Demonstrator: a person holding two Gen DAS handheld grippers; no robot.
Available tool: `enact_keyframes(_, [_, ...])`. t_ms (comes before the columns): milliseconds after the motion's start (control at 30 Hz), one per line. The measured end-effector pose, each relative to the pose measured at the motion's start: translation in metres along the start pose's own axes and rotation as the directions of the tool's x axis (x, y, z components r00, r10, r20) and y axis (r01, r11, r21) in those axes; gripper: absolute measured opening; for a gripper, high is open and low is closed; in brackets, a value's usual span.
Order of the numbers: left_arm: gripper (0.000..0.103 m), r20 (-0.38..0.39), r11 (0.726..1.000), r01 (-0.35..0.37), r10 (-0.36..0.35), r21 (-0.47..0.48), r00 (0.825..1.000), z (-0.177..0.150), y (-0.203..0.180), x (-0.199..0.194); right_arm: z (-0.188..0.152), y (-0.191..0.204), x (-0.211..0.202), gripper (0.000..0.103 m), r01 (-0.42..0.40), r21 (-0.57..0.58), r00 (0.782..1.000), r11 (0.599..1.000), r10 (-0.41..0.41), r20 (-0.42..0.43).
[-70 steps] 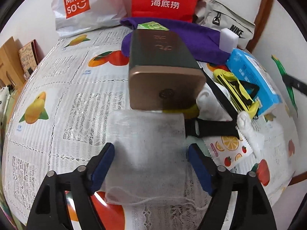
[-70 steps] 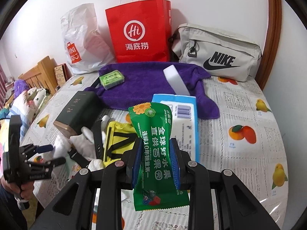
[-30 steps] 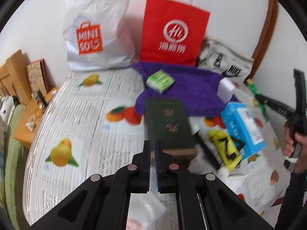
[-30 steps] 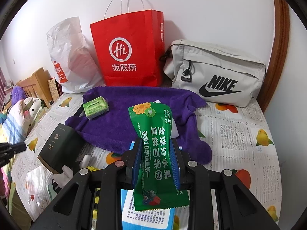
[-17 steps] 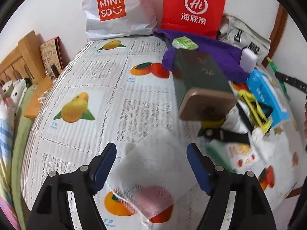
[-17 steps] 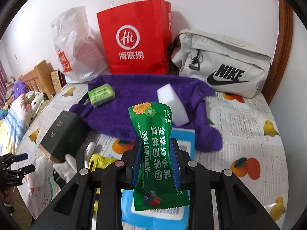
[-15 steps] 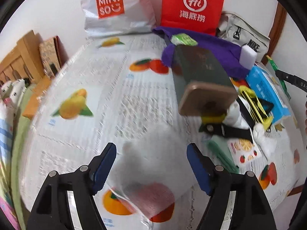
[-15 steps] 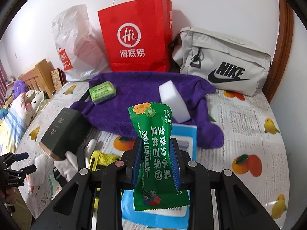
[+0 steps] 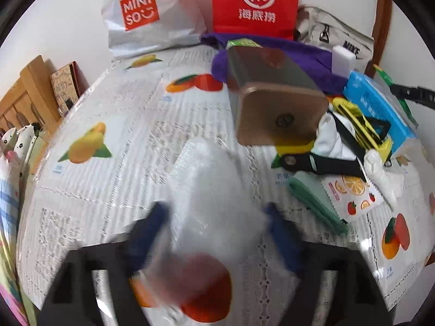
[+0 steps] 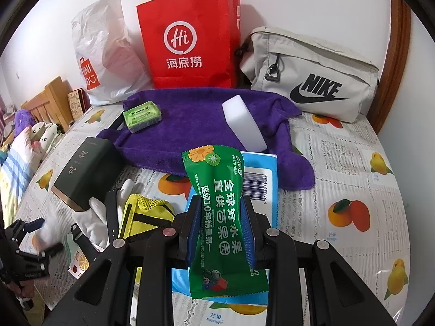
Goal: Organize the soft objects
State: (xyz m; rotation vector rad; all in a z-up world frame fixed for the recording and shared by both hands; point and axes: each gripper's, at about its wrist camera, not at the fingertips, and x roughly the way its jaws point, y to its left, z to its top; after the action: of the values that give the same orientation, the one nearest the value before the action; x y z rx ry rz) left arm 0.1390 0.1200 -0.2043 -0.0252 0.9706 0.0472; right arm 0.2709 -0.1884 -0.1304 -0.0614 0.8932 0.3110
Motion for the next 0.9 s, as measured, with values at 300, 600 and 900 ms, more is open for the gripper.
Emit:
enact_keyframes(300, [0.007, 0.000, 0.996, 0.049, -0.050, -0.071, 0.999, 0.017, 0.020, -0.009, 0.001, -0.004, -0.012, 0.028, -0.009, 0.005, 1.000, 1.000, 0.009, 0.028])
enact_keyframes(600, [0.007, 0.082, 0.988, 0.148, -0.143, -0.051, 0.986, 0.048, 0.001, -0.052, 0.008, -0.017, -0.017, 0.028, -0.005, 0.007, 0.999, 1.000, 0.004, 0.044])
enact_keyframes(900, [0.007, 0.122, 0.985, 0.173, -0.174, 0.016, 0.977, 0.107, -0.036, -0.048, 0.032, -0.036, -0.004, 0.028, -0.008, 0.018, 0.998, 1.000, 0.007, 0.063])
